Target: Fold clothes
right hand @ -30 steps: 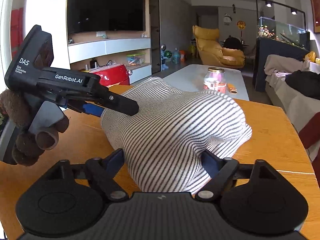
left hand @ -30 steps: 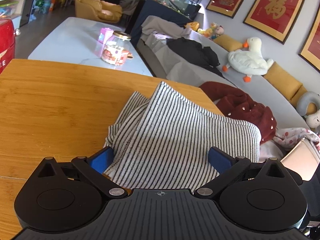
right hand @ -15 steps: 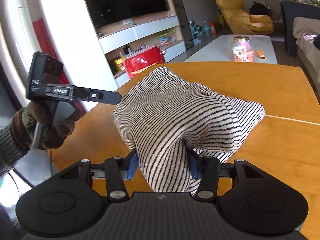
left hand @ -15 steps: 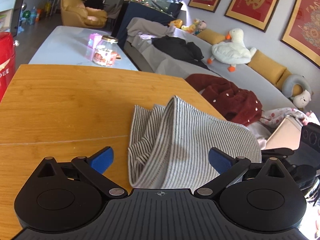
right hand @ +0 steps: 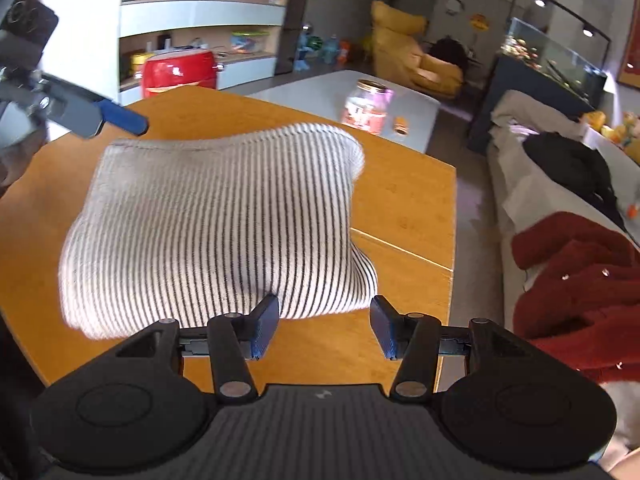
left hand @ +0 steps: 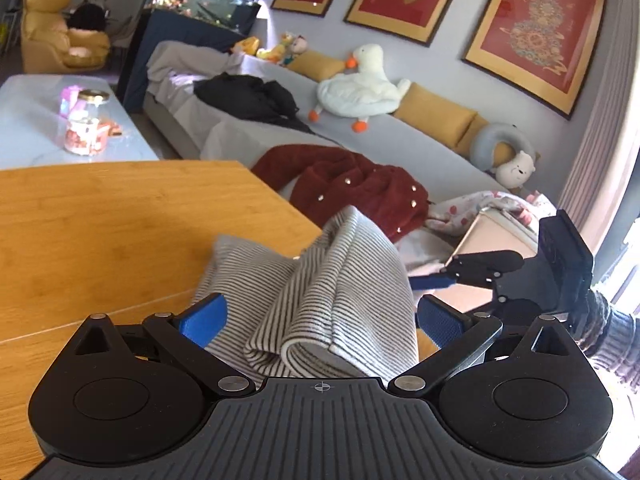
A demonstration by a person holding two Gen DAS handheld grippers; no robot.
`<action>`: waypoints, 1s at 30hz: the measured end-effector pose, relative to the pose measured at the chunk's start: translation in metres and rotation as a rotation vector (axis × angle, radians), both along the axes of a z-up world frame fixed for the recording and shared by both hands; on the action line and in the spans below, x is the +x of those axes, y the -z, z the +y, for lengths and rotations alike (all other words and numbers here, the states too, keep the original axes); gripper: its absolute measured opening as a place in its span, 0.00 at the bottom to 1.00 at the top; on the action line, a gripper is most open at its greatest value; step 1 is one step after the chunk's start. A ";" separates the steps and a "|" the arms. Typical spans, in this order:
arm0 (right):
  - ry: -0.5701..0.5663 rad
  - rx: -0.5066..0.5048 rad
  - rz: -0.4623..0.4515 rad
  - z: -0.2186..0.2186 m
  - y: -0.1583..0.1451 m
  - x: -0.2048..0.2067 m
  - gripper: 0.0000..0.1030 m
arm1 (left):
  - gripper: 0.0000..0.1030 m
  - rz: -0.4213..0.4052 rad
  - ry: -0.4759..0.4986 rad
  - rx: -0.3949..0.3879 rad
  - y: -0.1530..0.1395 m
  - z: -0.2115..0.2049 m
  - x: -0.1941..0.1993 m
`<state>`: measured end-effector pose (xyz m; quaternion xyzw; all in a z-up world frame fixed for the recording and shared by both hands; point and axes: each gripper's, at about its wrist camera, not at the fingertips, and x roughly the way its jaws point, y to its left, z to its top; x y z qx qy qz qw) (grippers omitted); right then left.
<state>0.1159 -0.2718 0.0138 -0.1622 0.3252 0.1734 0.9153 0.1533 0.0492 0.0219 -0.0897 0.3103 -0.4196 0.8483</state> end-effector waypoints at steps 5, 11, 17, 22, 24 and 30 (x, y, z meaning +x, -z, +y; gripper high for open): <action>0.158 0.096 -0.023 0.002 0.009 0.040 0.51 | 1.00 0.086 -0.071 0.116 0.036 -0.018 0.029; 0.203 0.125 -0.023 0.020 0.012 0.086 0.50 | 1.00 0.109 -0.094 0.089 0.040 -0.007 0.007; 0.162 0.100 -0.078 0.049 -0.004 0.113 0.62 | 1.00 0.146 -0.178 0.063 0.032 -0.006 -0.022; 0.091 0.081 -0.219 0.058 -0.026 0.069 0.93 | 1.00 0.097 -0.300 0.076 0.015 0.003 -0.039; 0.053 0.058 -0.275 0.065 -0.030 0.046 0.94 | 1.00 0.085 -0.328 0.085 0.010 0.007 -0.041; -0.044 0.022 -0.365 0.095 -0.029 -0.008 0.95 | 1.00 0.060 -0.452 0.104 0.001 0.020 -0.035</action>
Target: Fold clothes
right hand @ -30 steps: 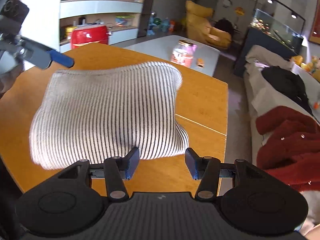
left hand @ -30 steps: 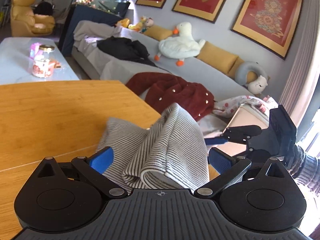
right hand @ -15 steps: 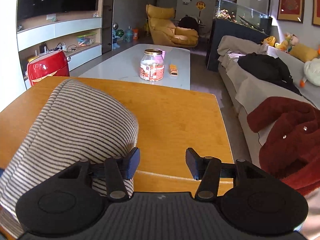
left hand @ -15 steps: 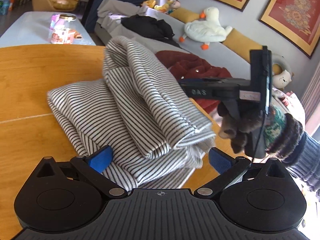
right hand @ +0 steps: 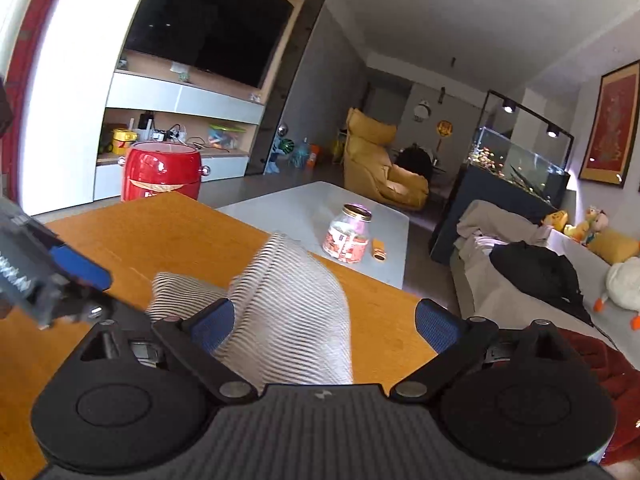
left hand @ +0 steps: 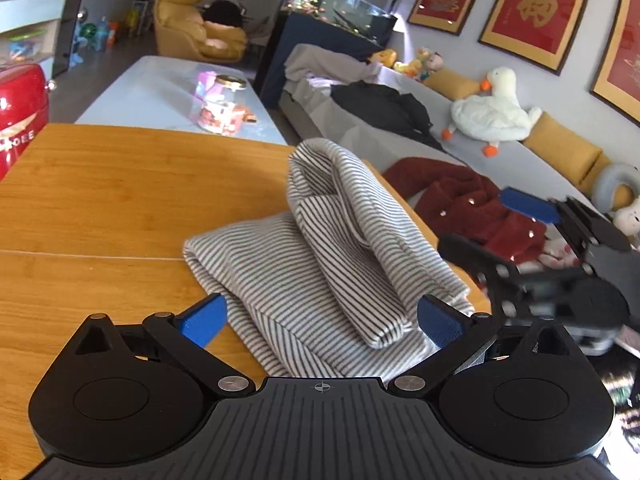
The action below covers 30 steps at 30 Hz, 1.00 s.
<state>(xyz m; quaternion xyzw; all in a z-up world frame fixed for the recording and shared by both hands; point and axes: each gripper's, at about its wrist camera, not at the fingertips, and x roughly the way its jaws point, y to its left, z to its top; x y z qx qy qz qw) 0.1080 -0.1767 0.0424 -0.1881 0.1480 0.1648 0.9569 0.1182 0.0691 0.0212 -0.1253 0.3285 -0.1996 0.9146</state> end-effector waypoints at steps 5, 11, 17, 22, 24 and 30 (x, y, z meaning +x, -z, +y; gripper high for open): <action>-0.003 -0.055 0.020 0.035 0.036 -0.005 0.95 | 1.00 0.027 -0.154 -0.066 0.004 0.024 0.009; 0.071 -0.116 0.050 0.064 0.062 0.016 0.95 | 1.00 0.077 -0.183 -0.148 0.008 0.041 0.017; 0.159 -0.098 0.014 0.046 0.054 0.024 0.62 | 1.00 0.139 -0.089 -0.300 0.020 0.034 0.029; 0.201 -0.149 0.018 0.027 0.062 0.035 0.56 | 0.83 0.166 -0.009 -0.325 0.031 0.020 0.041; 0.179 -0.080 0.031 0.017 0.050 0.038 0.41 | 0.78 0.179 0.005 -0.315 0.036 0.017 0.044; -0.004 0.190 0.052 -0.005 -0.022 0.024 0.21 | 0.70 0.216 0.008 -0.357 0.053 0.026 0.050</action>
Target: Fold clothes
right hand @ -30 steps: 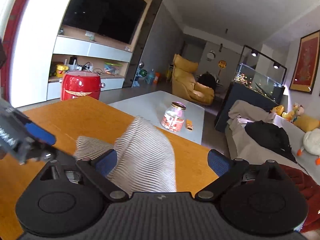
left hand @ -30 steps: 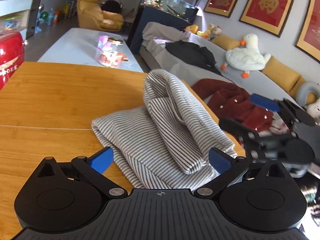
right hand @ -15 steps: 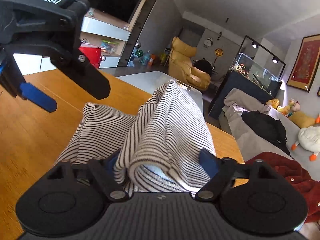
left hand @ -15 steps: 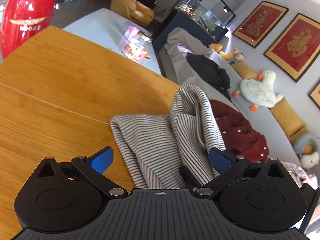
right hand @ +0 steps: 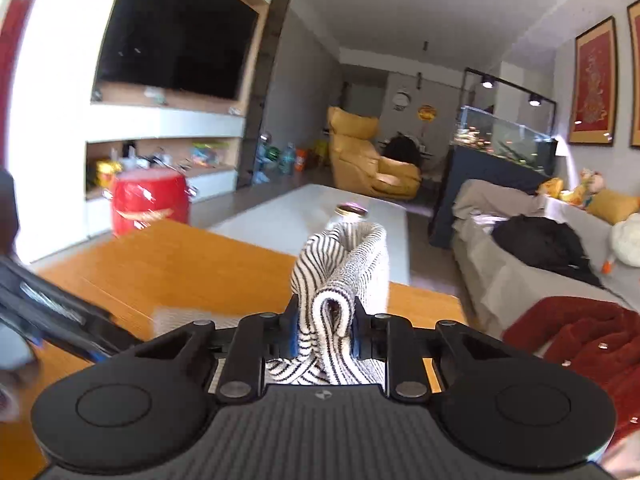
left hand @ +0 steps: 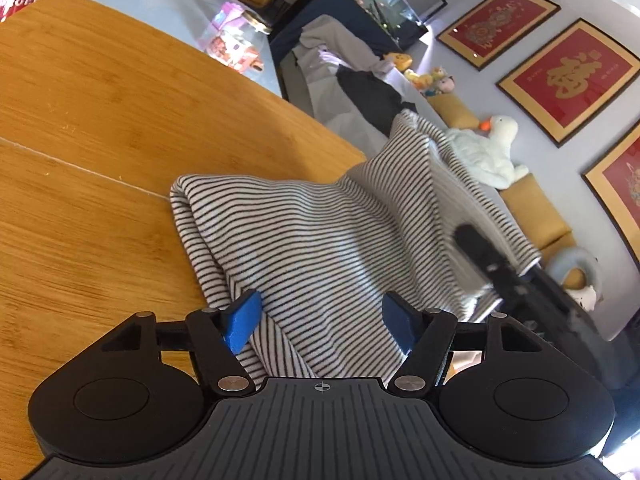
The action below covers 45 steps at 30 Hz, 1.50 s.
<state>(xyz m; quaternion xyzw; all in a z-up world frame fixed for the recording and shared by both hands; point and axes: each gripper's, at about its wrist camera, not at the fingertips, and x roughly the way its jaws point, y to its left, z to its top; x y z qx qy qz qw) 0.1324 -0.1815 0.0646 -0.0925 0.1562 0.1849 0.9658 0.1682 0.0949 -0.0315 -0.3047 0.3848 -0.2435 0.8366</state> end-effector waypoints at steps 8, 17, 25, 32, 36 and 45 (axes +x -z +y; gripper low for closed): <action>-0.202 0.100 0.189 0.005 0.010 -0.010 0.21 | 0.65 0.001 -0.010 -0.104 0.017 0.010 0.002; -0.311 -0.125 0.141 0.055 0.050 -0.051 0.21 | 0.54 0.063 -0.116 -0.209 0.032 0.052 0.004; -0.368 -0.364 0.039 0.116 0.075 -0.081 0.25 | 0.82 -0.117 -0.257 -0.160 -0.022 0.104 -0.022; -0.379 -0.484 -0.012 0.144 0.081 -0.089 0.33 | 0.92 -0.313 -0.009 -0.049 -0.084 0.044 -0.024; -0.401 -0.429 0.019 0.135 0.074 -0.089 0.45 | 0.81 -0.214 0.025 0.079 -0.056 0.013 0.005; -0.337 0.021 0.187 0.024 0.007 -0.052 0.86 | 0.63 -0.188 0.018 0.108 -0.029 0.036 0.007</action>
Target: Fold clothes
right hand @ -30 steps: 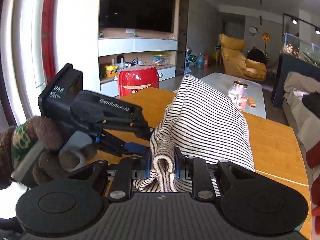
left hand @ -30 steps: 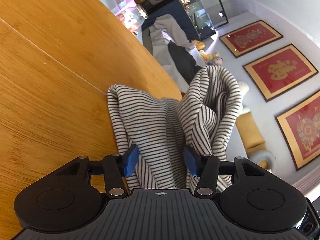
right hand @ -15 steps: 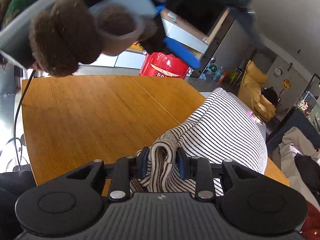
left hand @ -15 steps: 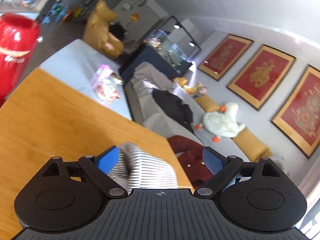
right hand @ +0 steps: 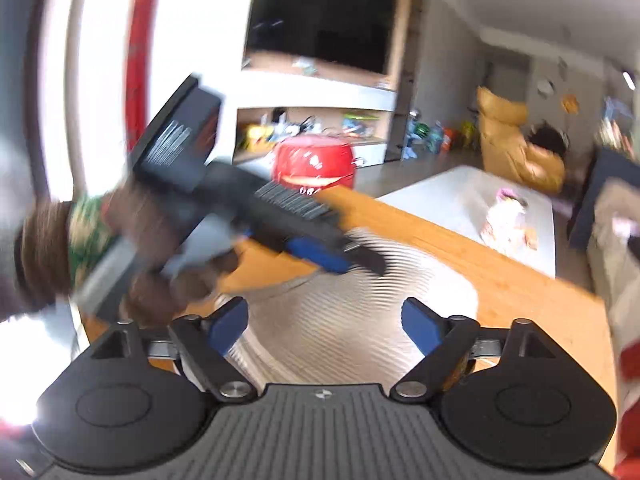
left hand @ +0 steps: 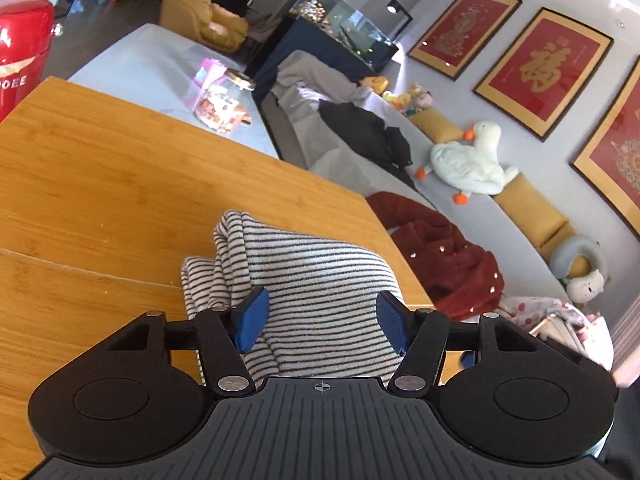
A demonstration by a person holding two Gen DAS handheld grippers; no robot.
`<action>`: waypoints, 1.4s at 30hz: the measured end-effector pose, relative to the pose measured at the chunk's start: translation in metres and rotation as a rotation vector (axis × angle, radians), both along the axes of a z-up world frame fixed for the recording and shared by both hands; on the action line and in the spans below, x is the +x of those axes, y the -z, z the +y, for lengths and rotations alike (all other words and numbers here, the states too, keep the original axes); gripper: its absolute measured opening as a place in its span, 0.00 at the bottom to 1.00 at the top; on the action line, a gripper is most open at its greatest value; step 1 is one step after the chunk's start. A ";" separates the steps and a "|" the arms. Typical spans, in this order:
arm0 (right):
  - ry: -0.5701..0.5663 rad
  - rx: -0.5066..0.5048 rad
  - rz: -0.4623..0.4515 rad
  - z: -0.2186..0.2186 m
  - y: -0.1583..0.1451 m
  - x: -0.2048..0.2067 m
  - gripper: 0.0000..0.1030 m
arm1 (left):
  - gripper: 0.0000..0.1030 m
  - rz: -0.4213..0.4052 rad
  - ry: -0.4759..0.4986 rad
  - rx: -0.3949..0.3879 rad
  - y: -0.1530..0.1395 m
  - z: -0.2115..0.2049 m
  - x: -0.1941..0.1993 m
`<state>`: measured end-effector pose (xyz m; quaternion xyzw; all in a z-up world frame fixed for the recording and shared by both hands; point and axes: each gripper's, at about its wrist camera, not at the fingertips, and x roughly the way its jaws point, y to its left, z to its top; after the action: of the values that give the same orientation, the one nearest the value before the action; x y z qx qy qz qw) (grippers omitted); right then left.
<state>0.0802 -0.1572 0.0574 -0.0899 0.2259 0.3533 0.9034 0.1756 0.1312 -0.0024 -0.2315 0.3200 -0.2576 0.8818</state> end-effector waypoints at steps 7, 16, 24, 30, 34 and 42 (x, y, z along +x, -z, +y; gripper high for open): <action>0.218 0.312 0.271 -0.067 0.004 0.094 0.93 | 0.64 -0.044 0.026 0.061 0.000 -0.003 -0.011; 0.199 0.406 0.651 -0.023 0.081 0.177 0.90 | 0.64 -0.045 0.039 0.052 0.005 0.009 -0.023; 0.058 0.066 0.204 0.048 0.023 0.120 0.66 | 0.68 -0.057 0.013 0.039 0.006 0.026 -0.037; 0.086 -0.105 0.127 0.075 0.034 0.132 0.71 | 0.84 0.046 -0.047 0.034 0.033 0.042 -0.040; 0.140 -0.022 0.212 0.048 0.042 0.151 0.81 | 0.82 0.037 -0.039 0.055 0.023 0.037 -0.040; 0.152 0.031 0.185 0.013 0.036 0.134 0.87 | 0.84 -0.114 -0.040 0.064 -0.022 0.028 -0.061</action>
<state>0.2144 -0.1438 0.0213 -0.0254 0.3088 0.2938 0.9043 0.1150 0.1594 0.0200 -0.1948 0.2728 -0.2424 0.9104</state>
